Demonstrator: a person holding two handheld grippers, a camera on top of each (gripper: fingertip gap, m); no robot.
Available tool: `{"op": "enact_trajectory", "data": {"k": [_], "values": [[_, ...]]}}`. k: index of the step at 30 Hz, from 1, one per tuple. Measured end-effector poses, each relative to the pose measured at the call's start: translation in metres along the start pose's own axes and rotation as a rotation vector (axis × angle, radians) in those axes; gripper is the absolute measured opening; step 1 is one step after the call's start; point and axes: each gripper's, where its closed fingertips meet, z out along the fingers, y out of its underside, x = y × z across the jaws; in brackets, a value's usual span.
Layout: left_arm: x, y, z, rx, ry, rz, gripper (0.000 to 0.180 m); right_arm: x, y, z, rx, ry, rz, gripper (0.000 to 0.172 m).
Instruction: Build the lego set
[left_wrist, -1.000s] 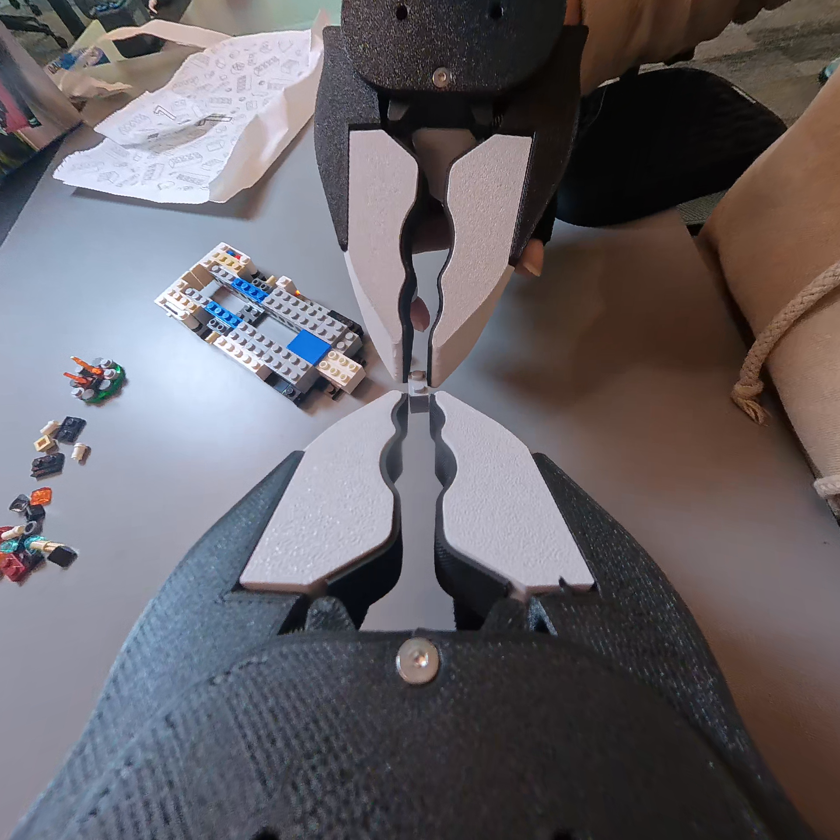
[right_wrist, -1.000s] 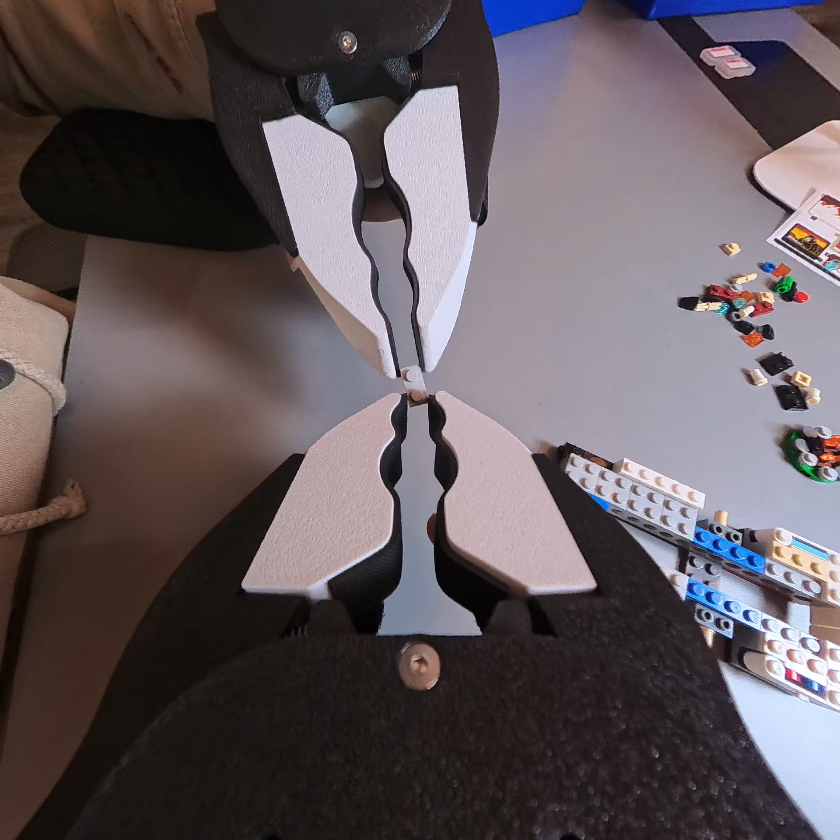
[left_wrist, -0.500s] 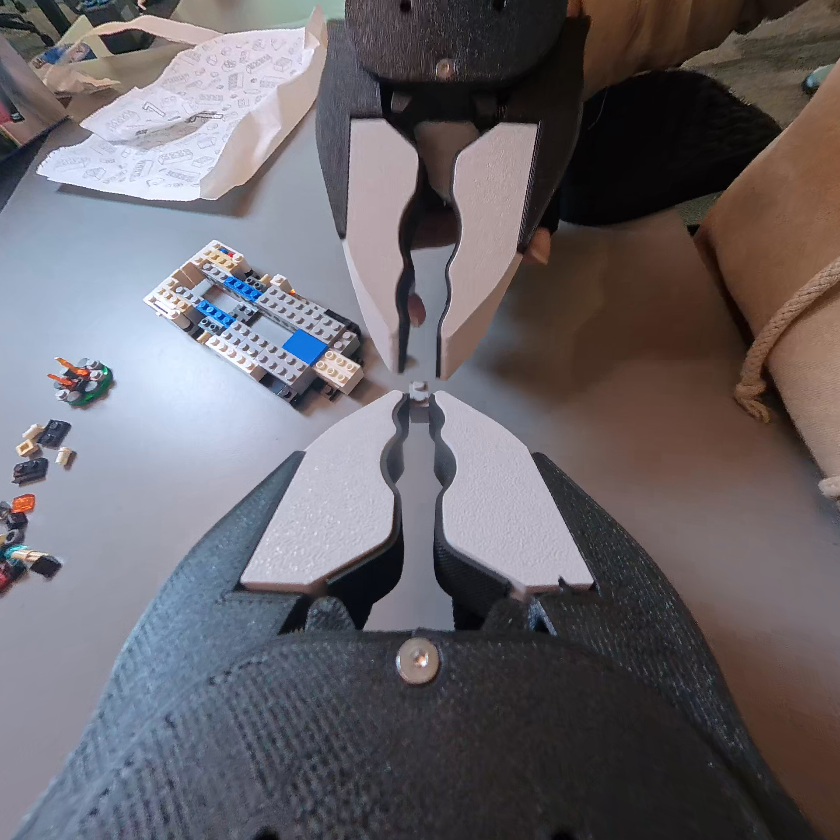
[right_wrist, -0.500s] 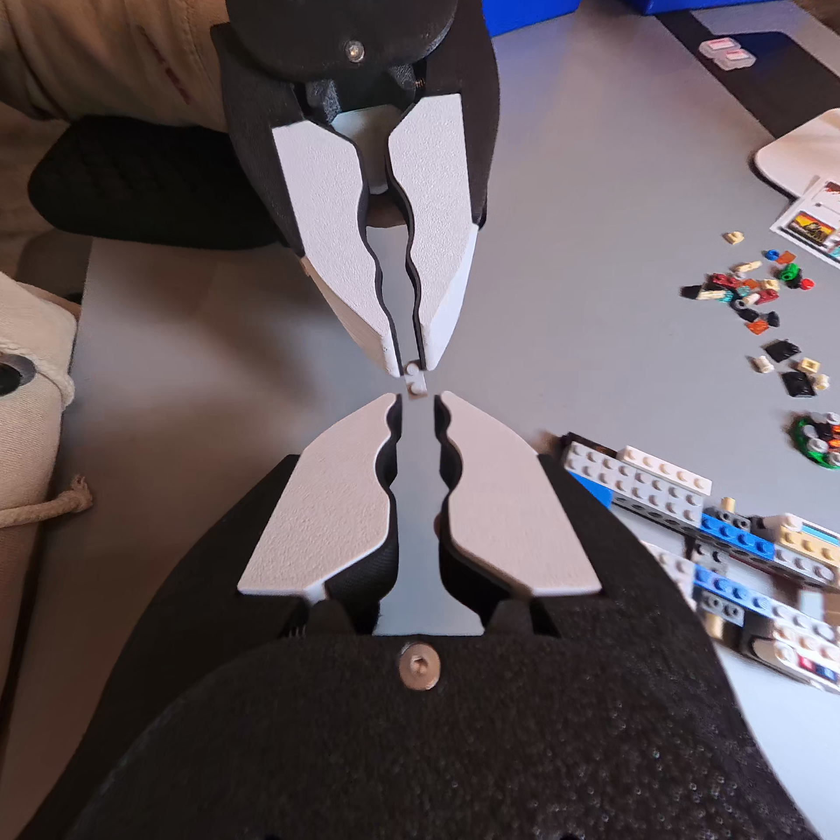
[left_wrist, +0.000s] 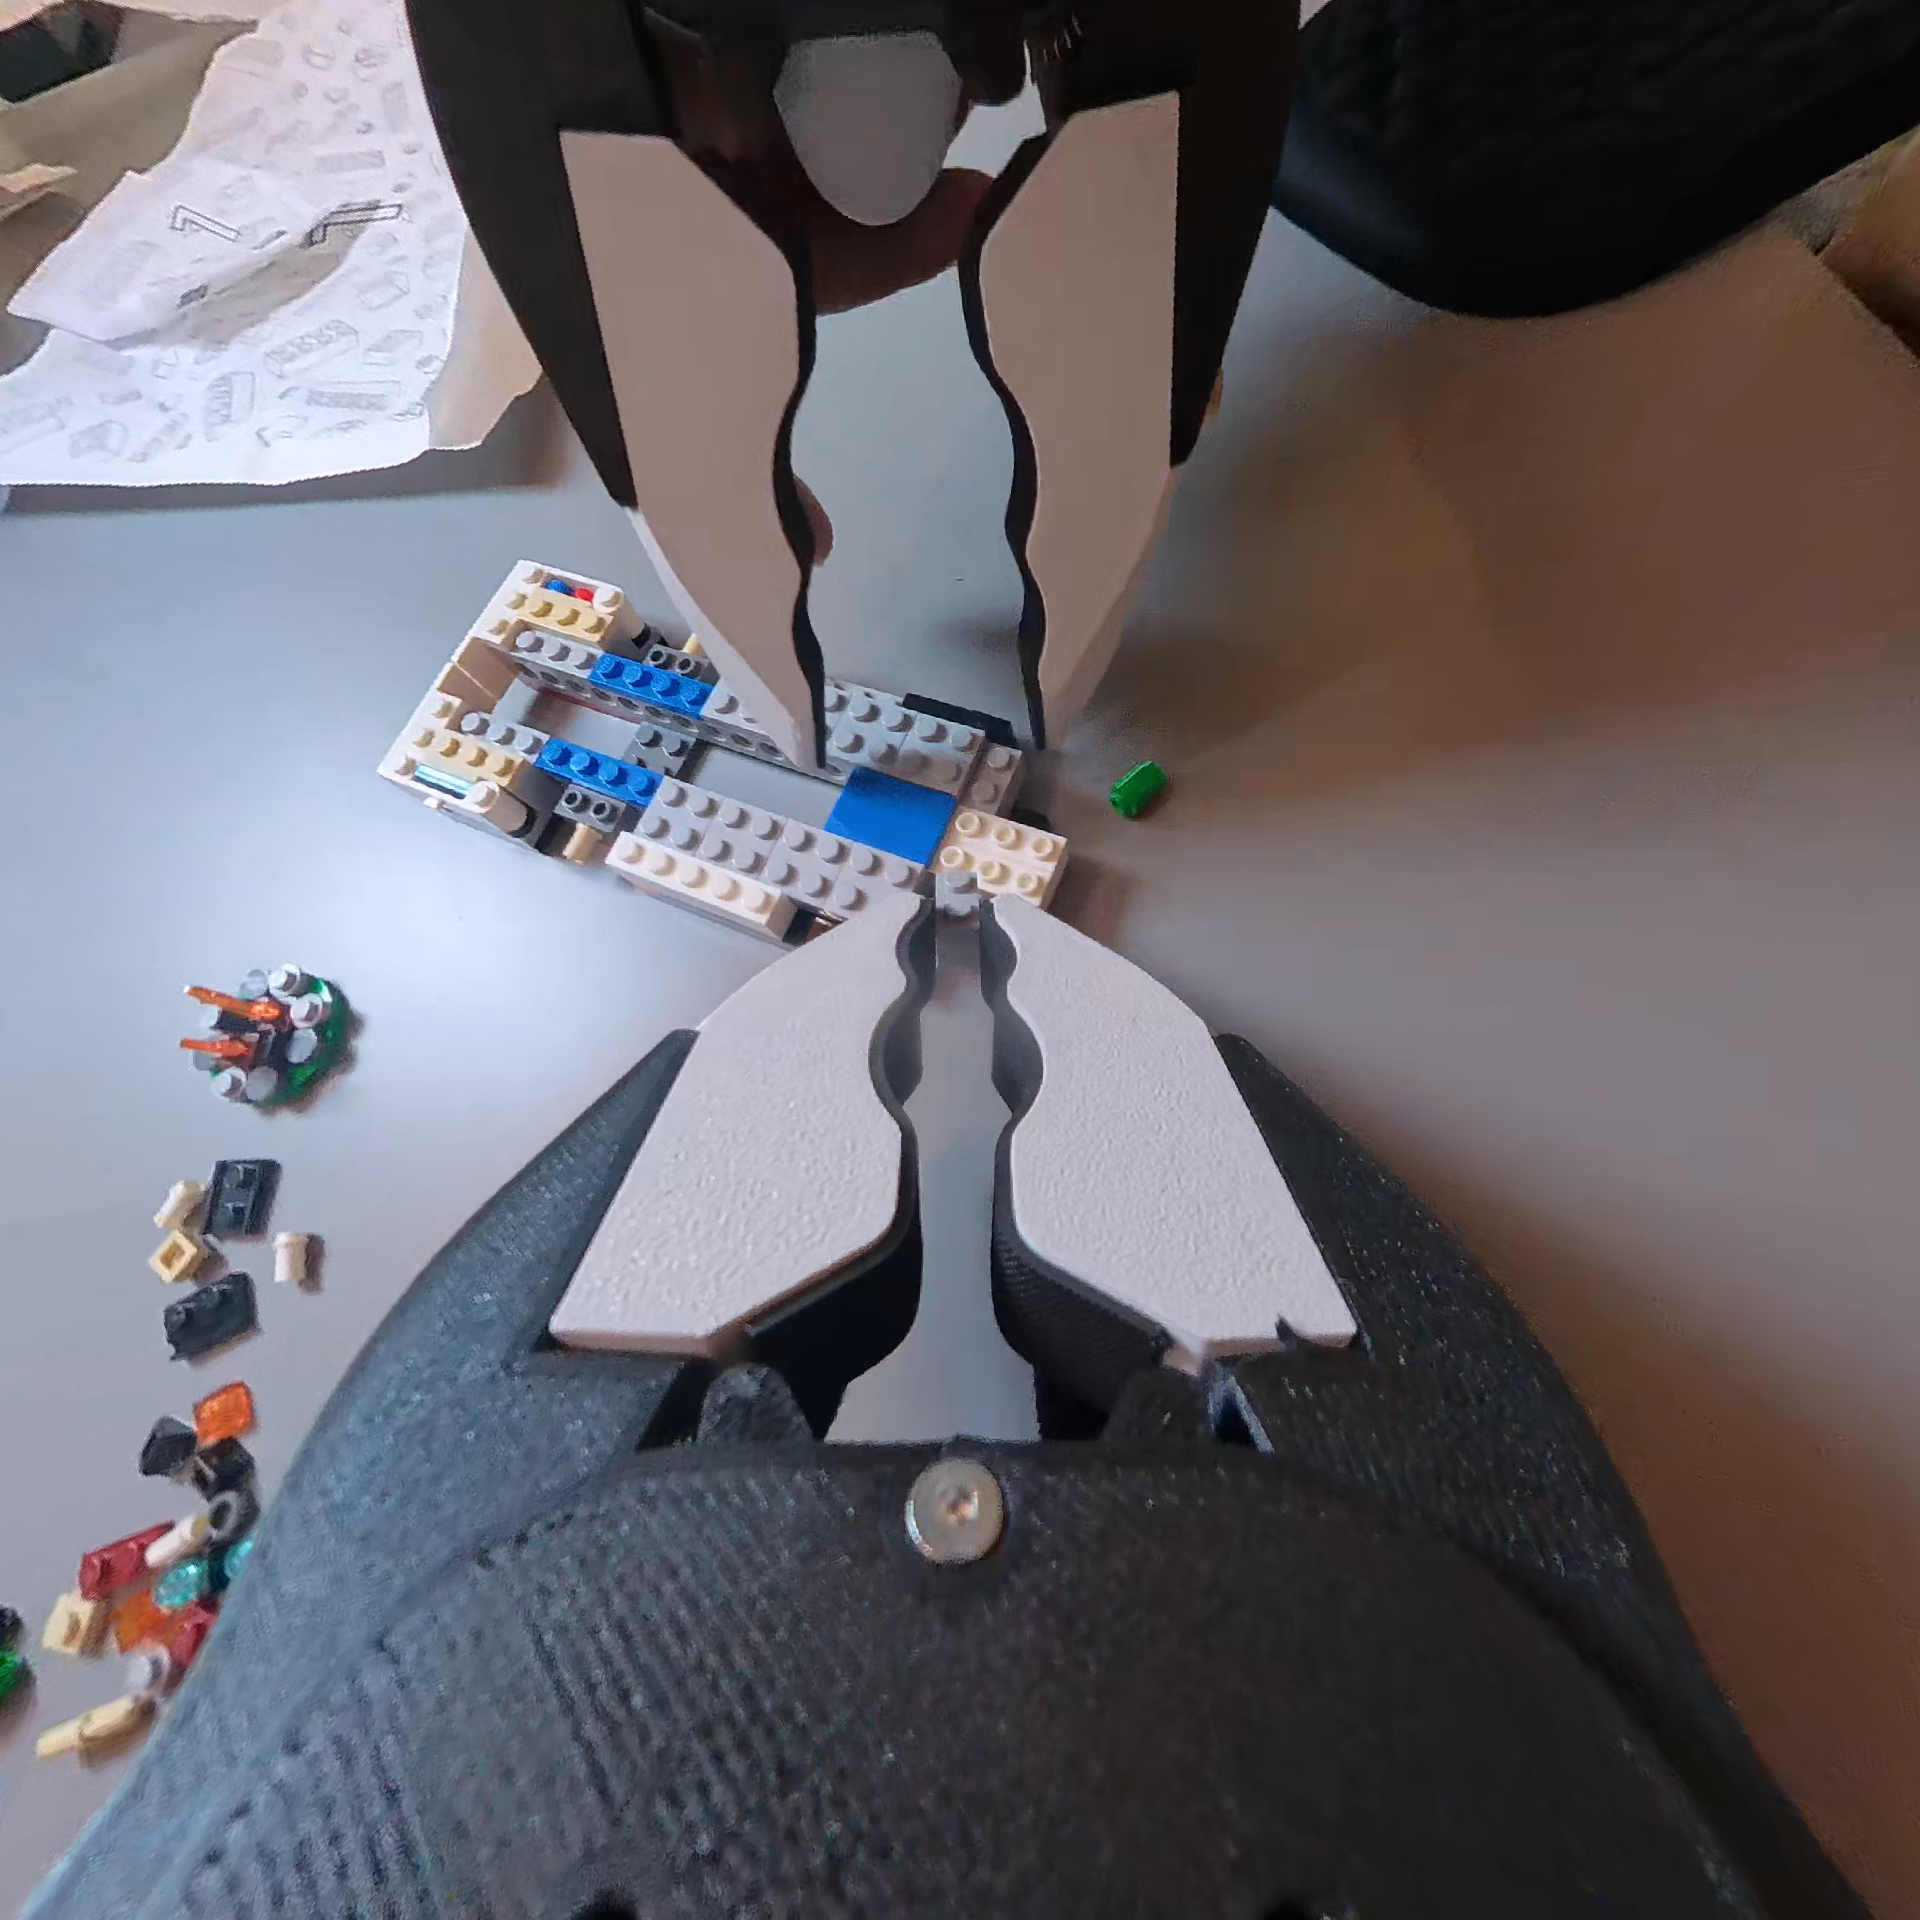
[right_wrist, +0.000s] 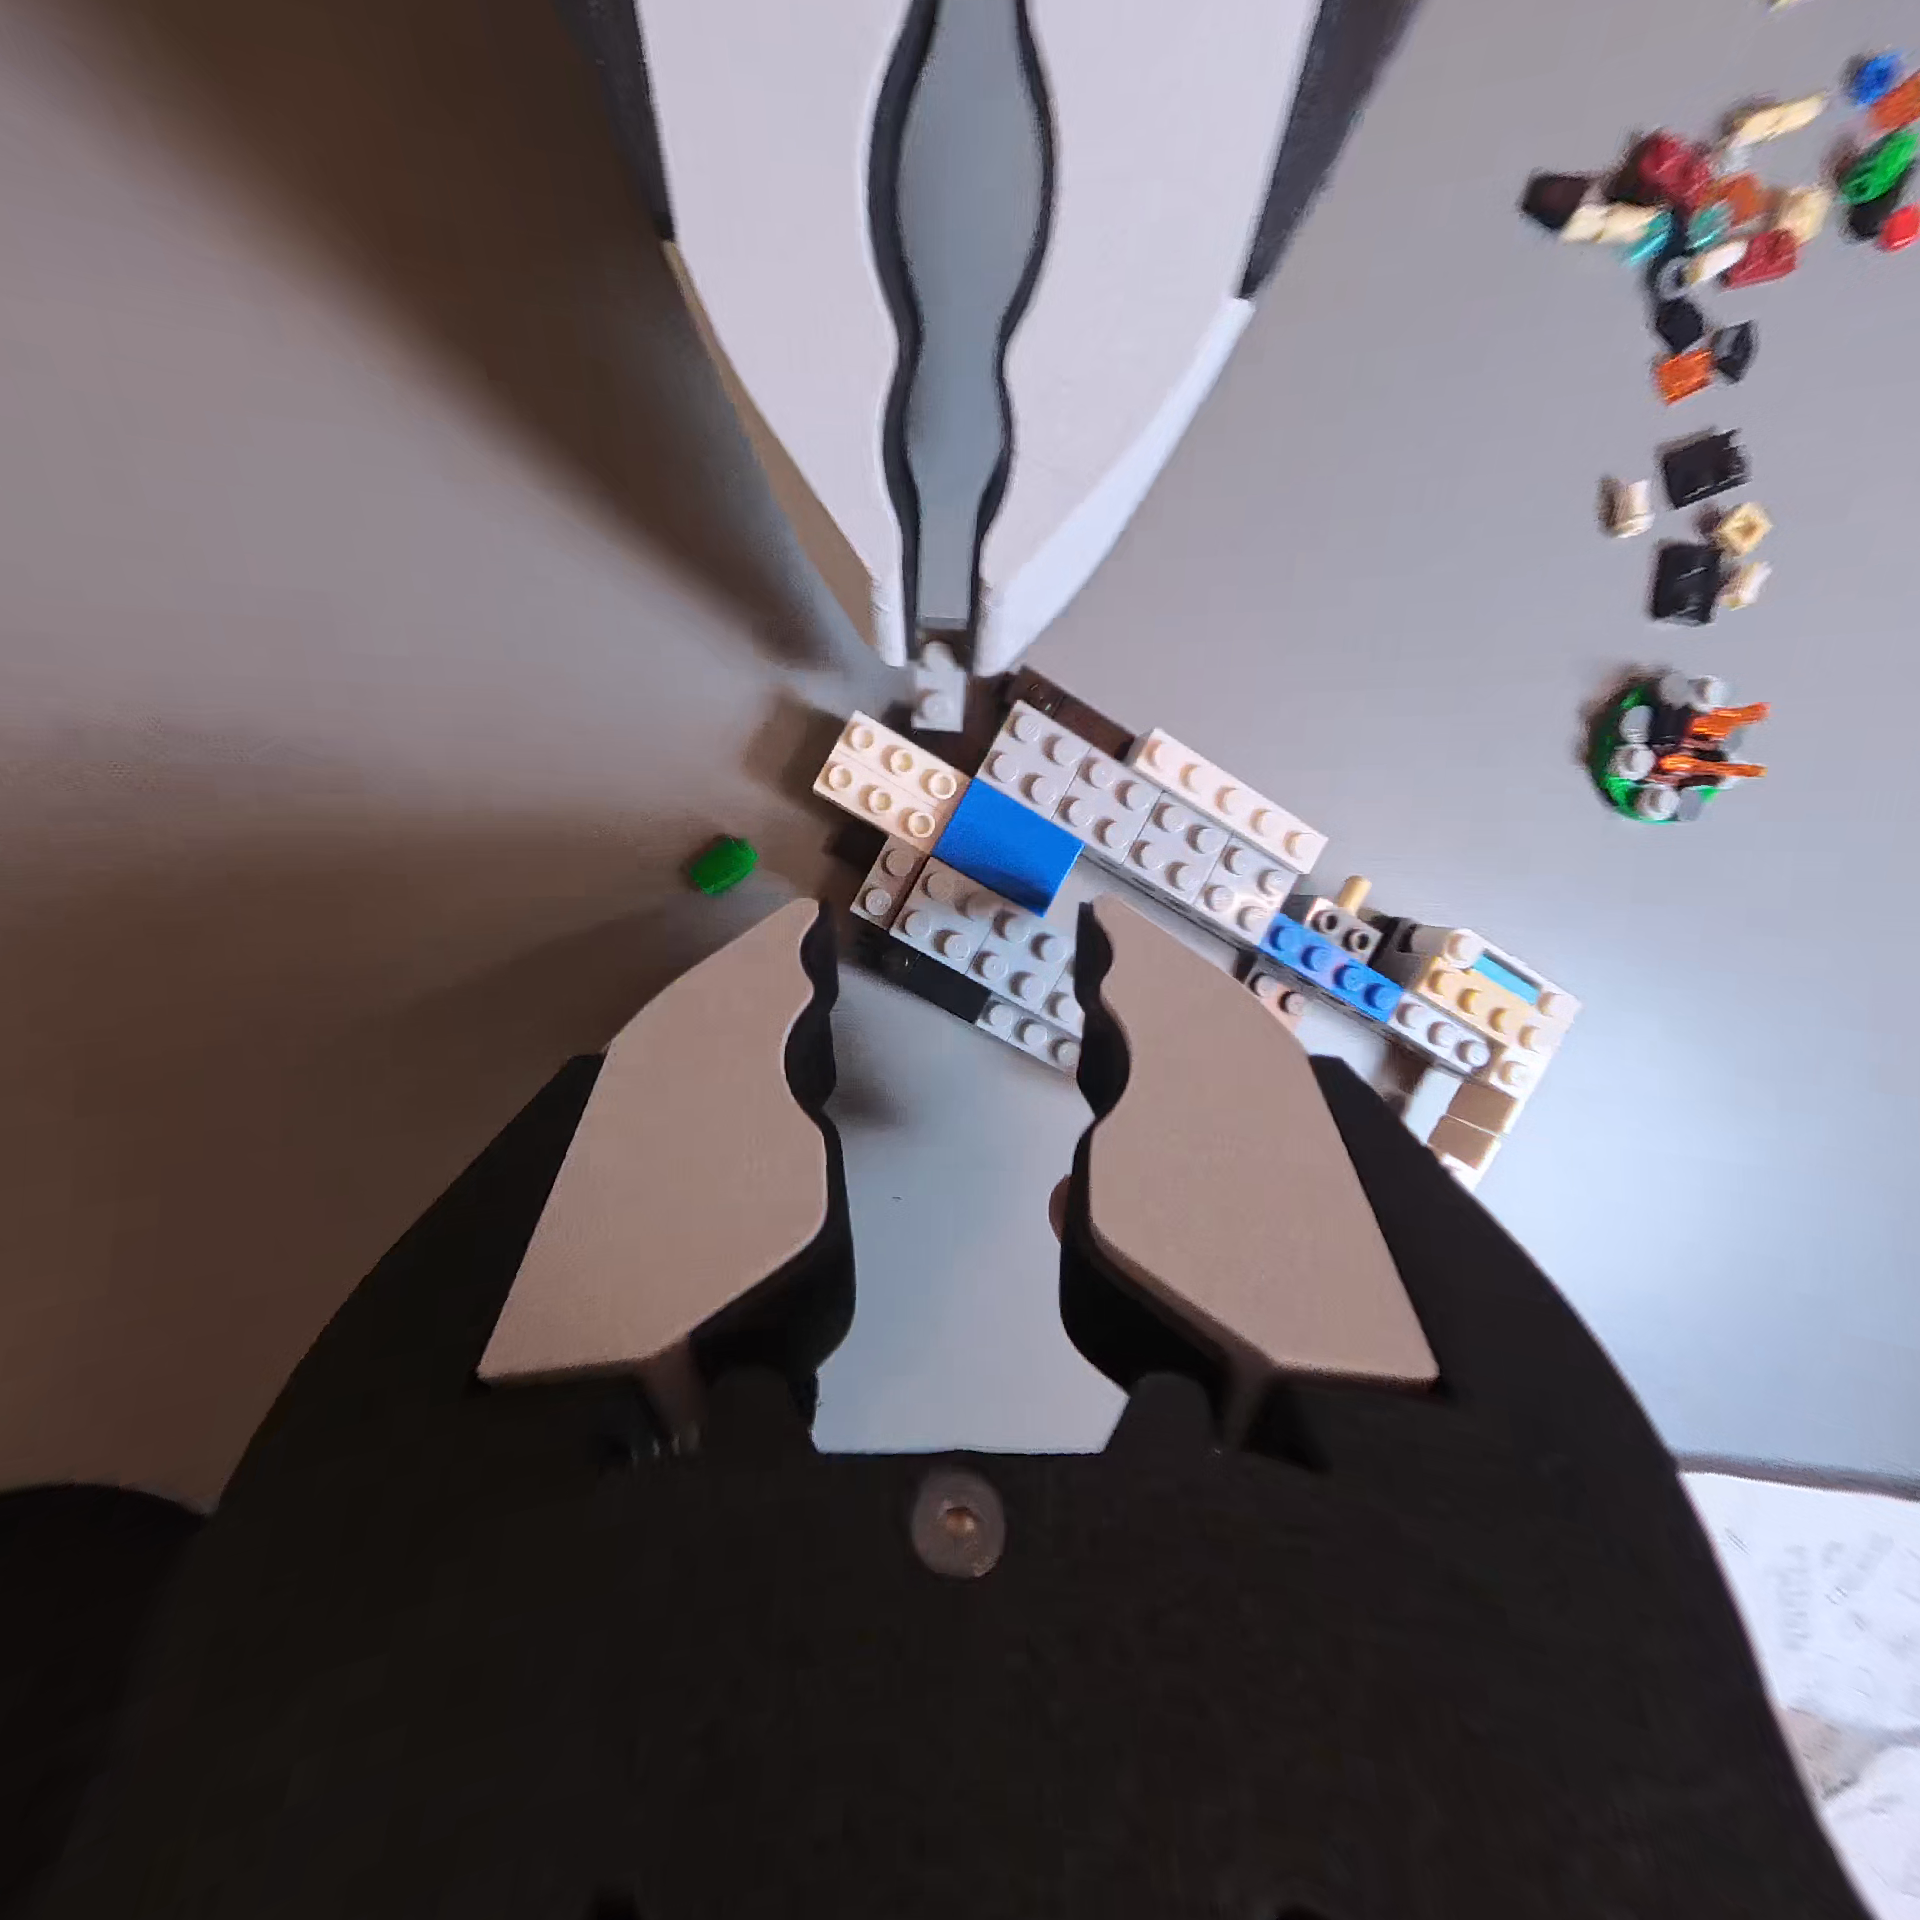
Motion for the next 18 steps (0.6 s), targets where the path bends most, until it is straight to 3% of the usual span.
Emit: {"op": "enact_trajectory", "data": {"k": [6, 18], "values": [[-0.001, 0.007, 0.008, -0.064, 0.033, 0.098, 0.008, -0.001, 0.002, 0.005, -0.011, -0.018, -0.045, 0.038], [0.007, 0.003, 0.014, -0.041, -0.018, 0.182, 0.012, -0.010, 0.001, 0.004, 0.102, -0.081, -0.141, 0.038]]}}
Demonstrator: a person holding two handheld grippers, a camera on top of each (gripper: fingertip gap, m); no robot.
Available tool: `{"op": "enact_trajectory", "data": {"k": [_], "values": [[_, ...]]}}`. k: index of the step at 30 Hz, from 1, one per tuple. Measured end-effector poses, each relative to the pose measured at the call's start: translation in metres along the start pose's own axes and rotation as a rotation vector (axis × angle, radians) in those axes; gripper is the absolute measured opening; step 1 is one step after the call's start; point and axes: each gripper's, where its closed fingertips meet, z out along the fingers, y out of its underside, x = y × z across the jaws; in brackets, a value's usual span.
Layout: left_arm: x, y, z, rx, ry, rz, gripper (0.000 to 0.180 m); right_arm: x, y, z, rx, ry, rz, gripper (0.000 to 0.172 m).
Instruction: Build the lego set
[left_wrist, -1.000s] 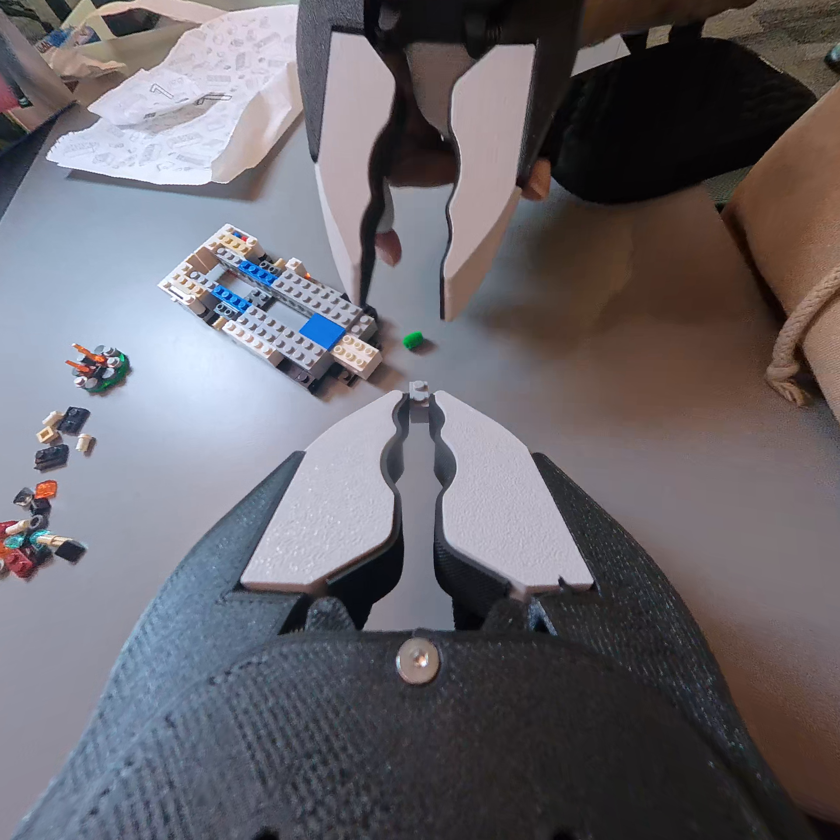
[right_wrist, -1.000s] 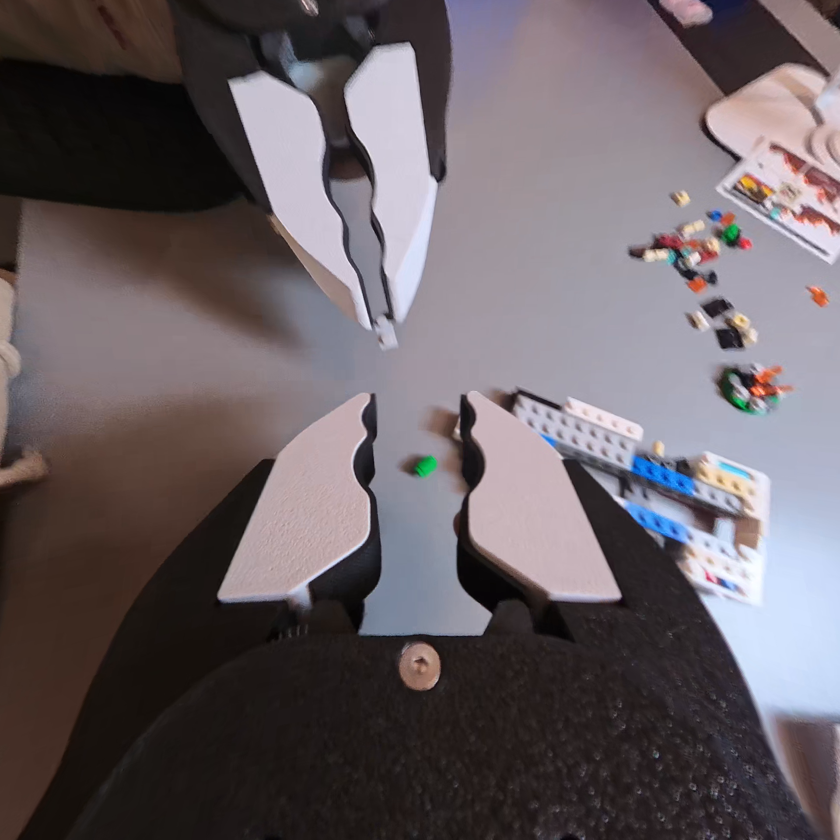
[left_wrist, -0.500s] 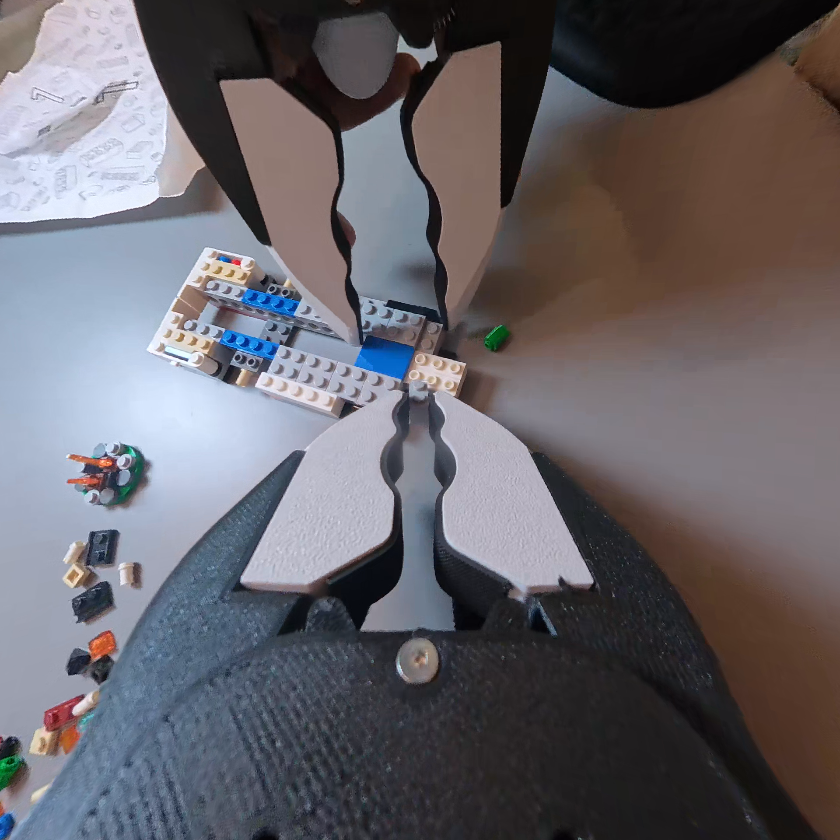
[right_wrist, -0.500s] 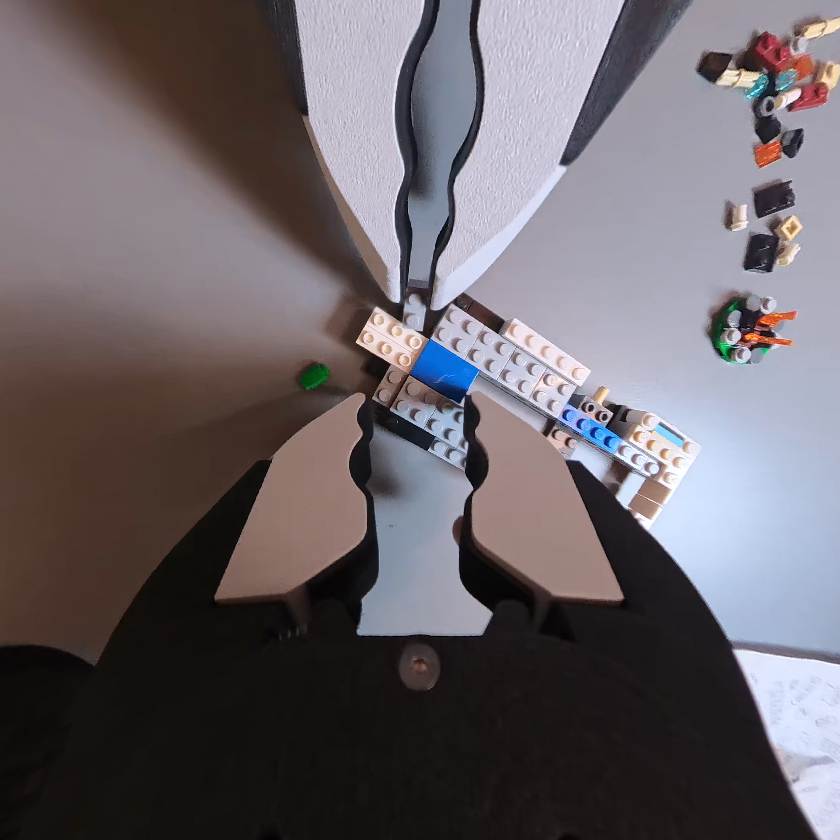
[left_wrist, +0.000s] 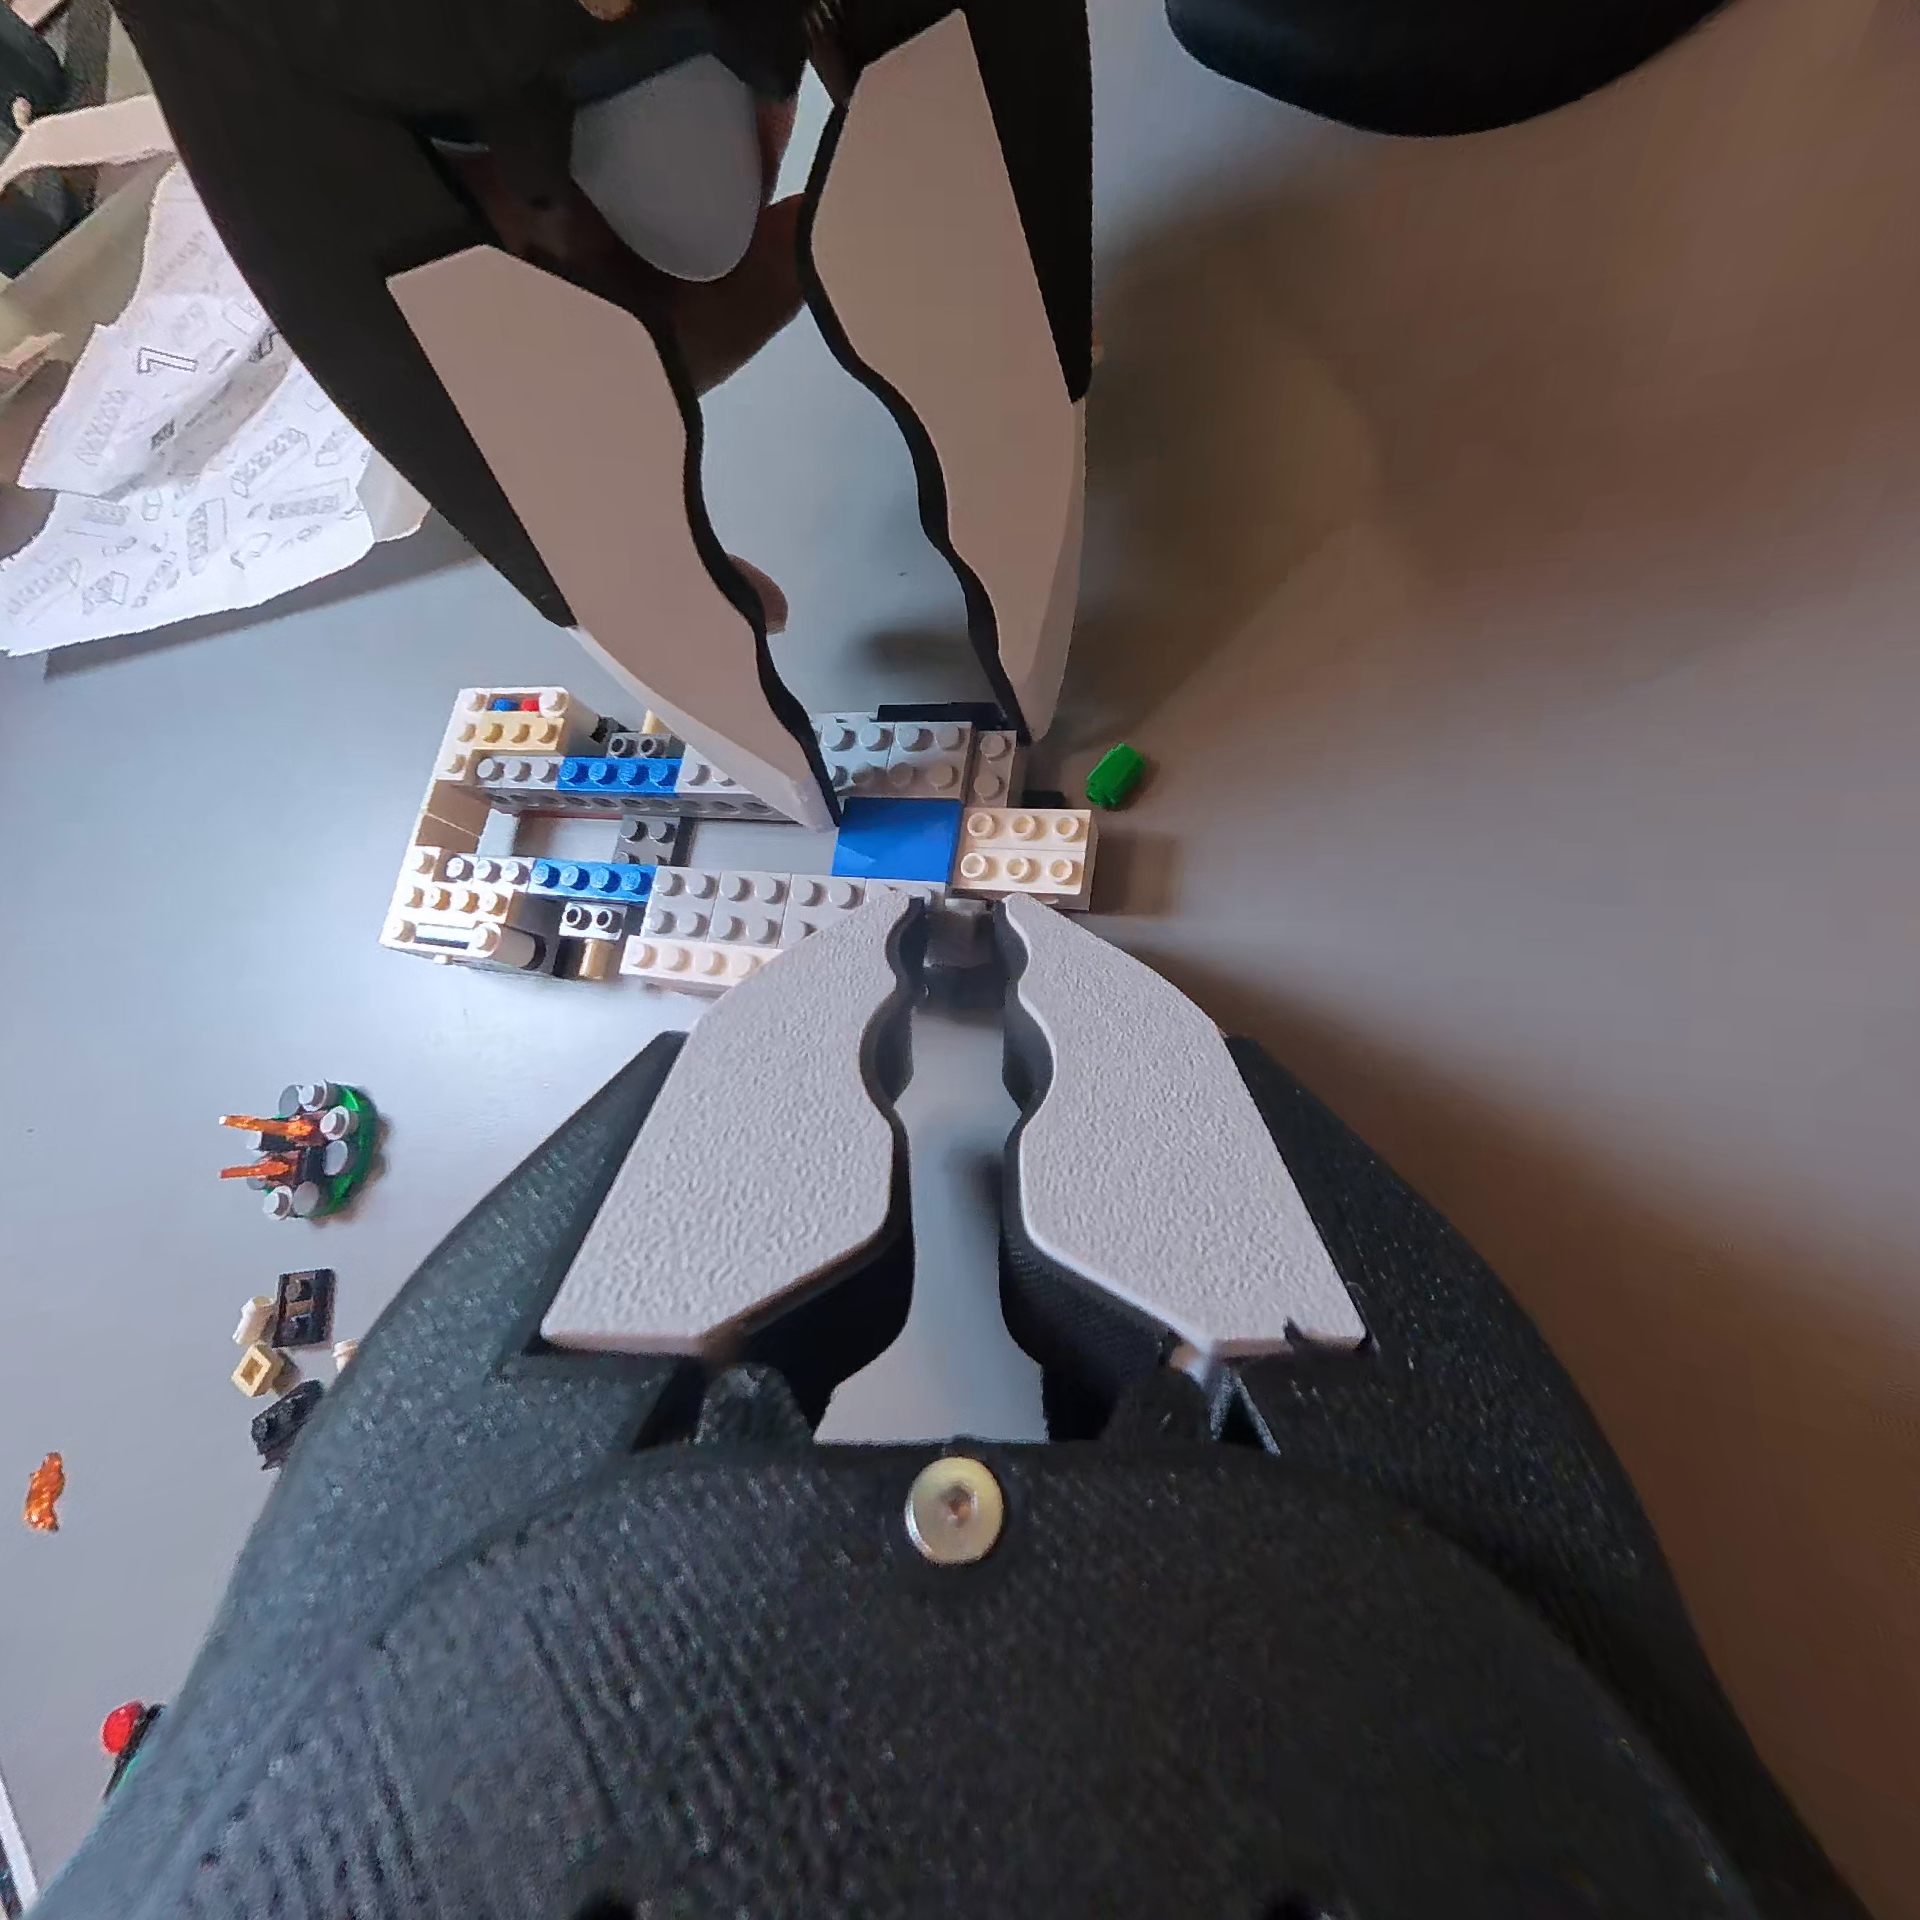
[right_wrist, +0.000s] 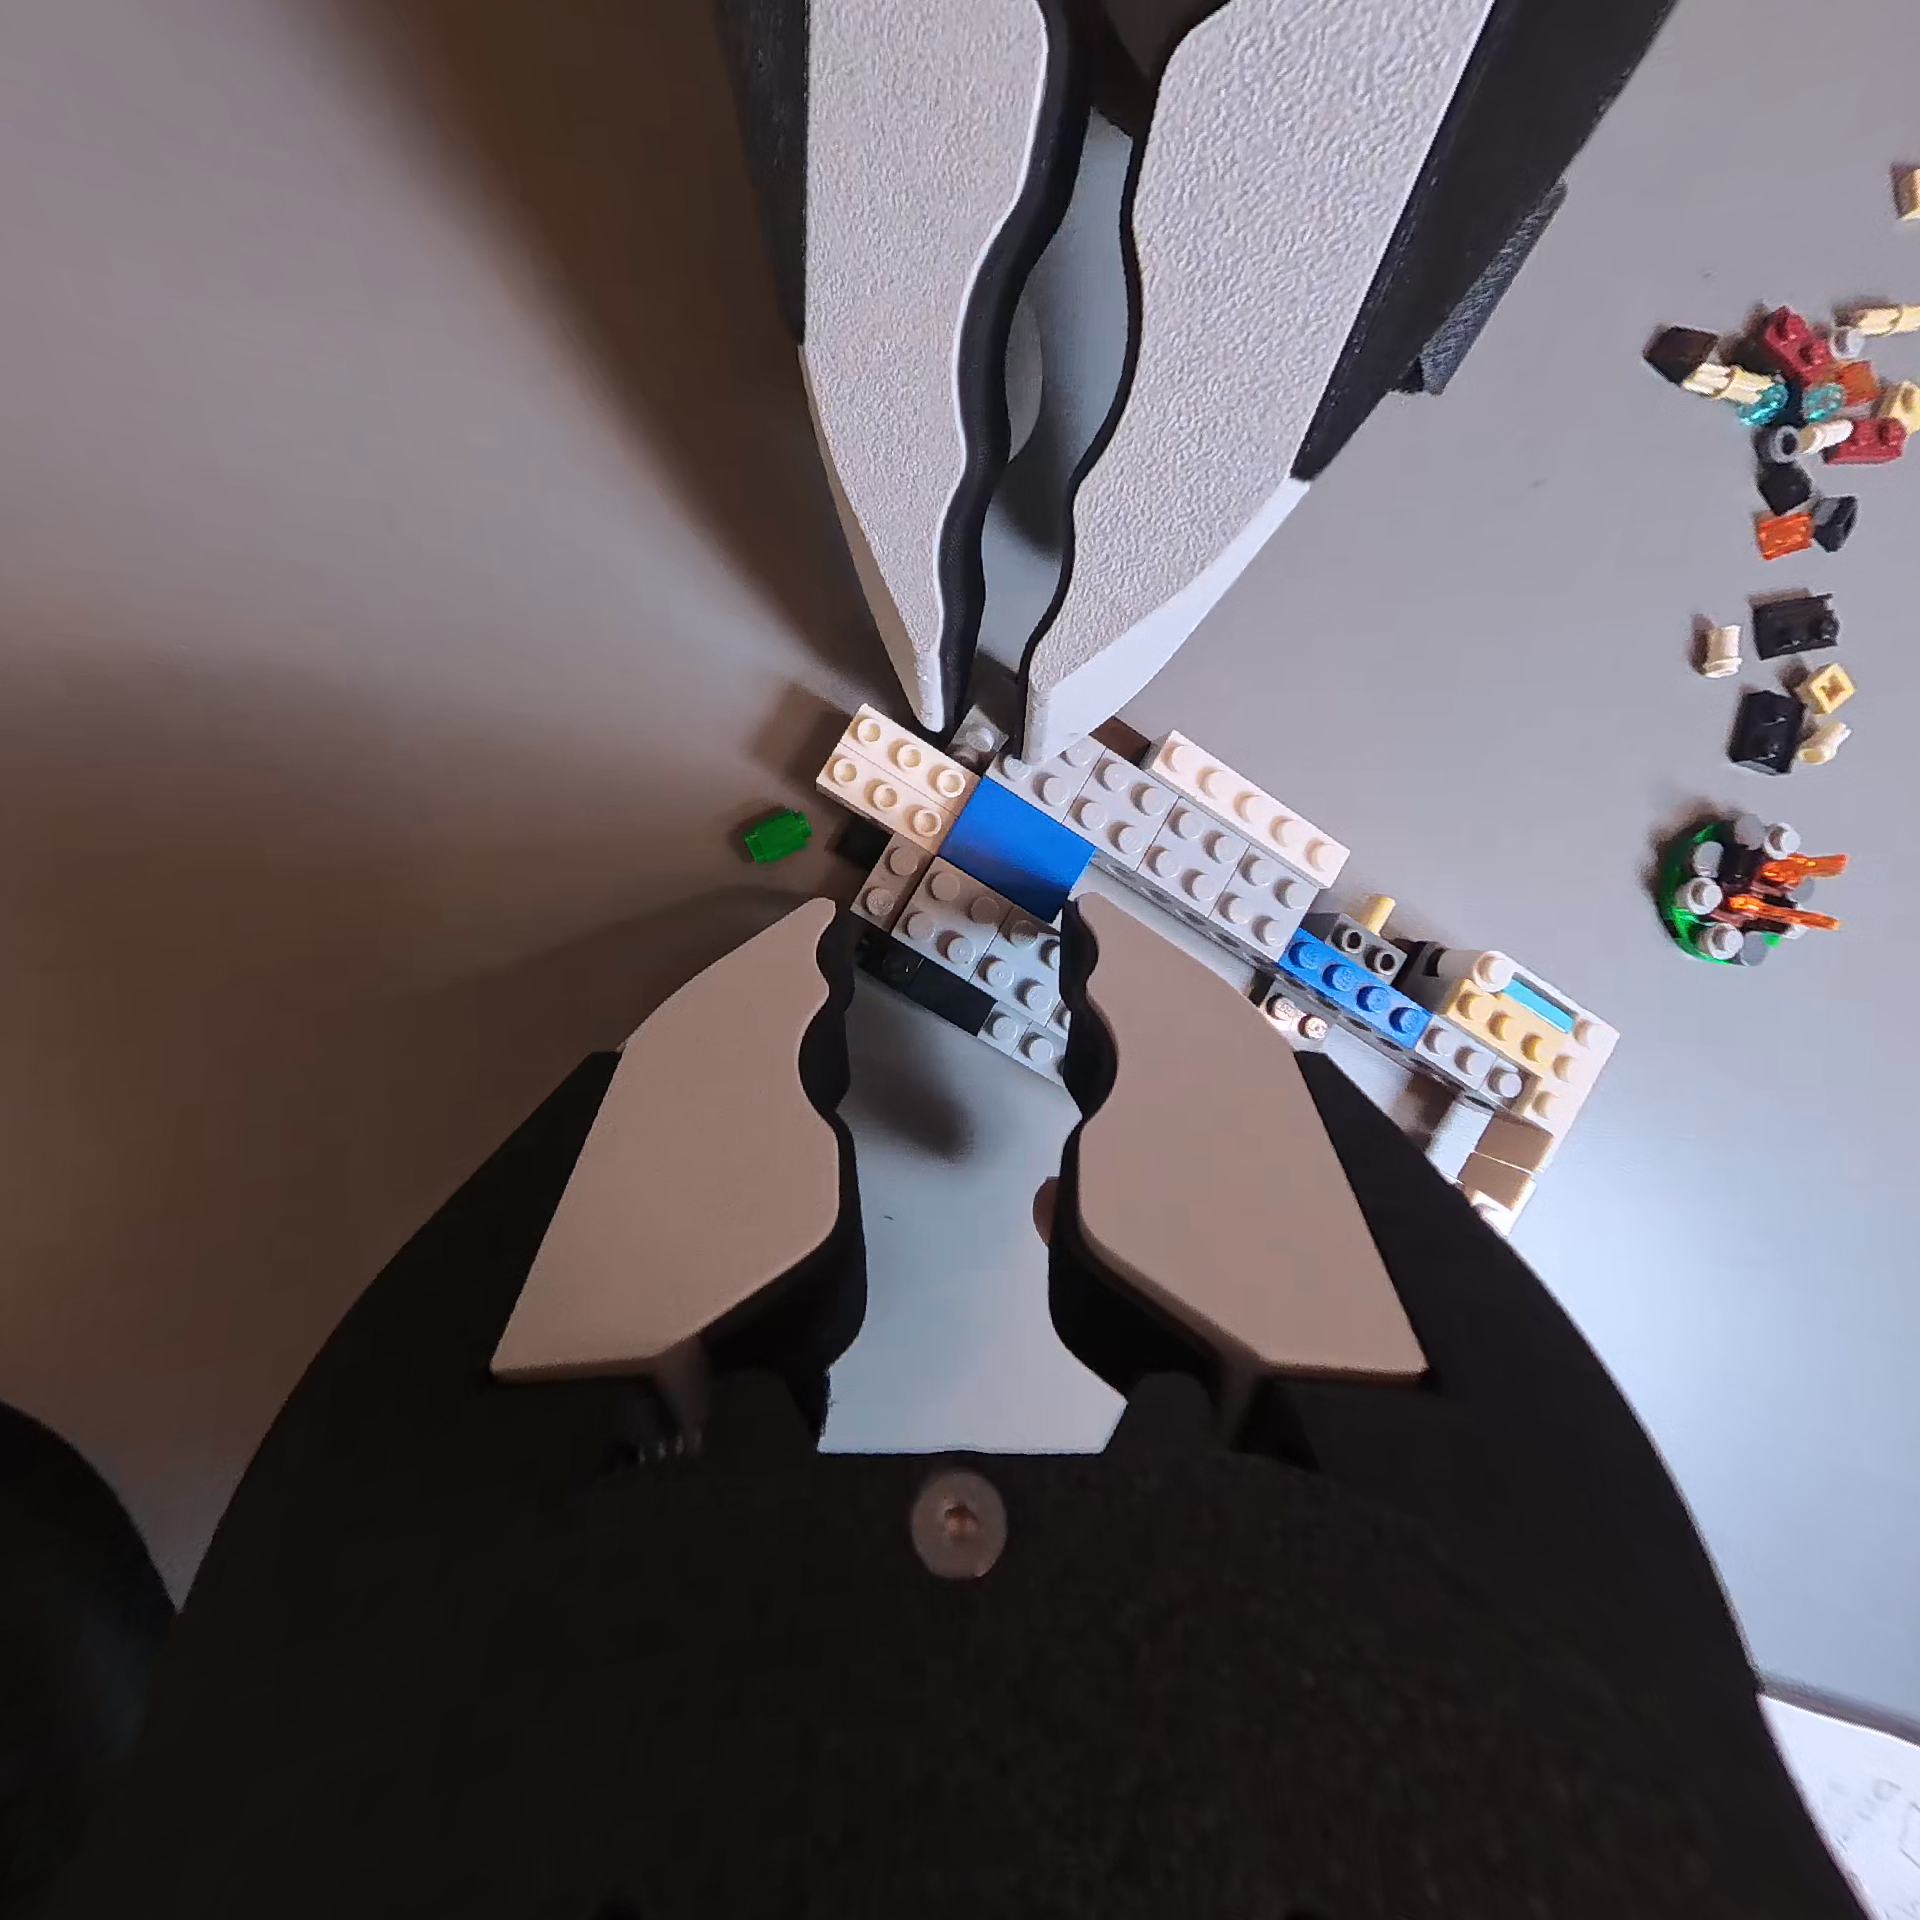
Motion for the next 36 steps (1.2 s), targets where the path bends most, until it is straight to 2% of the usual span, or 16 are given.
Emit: {"op": "enact_trajectory", "data": {"k": [9, 19, 25, 32, 36], "values": [[0.004, 0.003, -0.006, -0.041, -0.048, 0.045, 0.015, 0.000, -0.001, 0.001, 0.011, 0.000, -0.002, 0.038], [0.017, 0.020, -0.024, -0.143, 0.000, 0.023, 0.015, -0.001, -0.001, 0.000, 0.011, -0.014, -0.023, 0.038], [0.019, 0.022, -0.018, -0.170, 0.007, 0.056, 0.012, -0.001, -0.001, 0.001, 0.021, -0.018, -0.024, 0.038], [0.018, 0.020, -0.016, -0.163, 0.042, 0.028, 0.010, -0.001, -0.001, 0.001, 0.031, -0.023, -0.022, 0.038], [0.016, 0.019, -0.016, -0.142, 0.083, -0.053, 0.009, -0.001, -0.001, 0.001, 0.038, -0.026, -0.020, 0.038]]}}
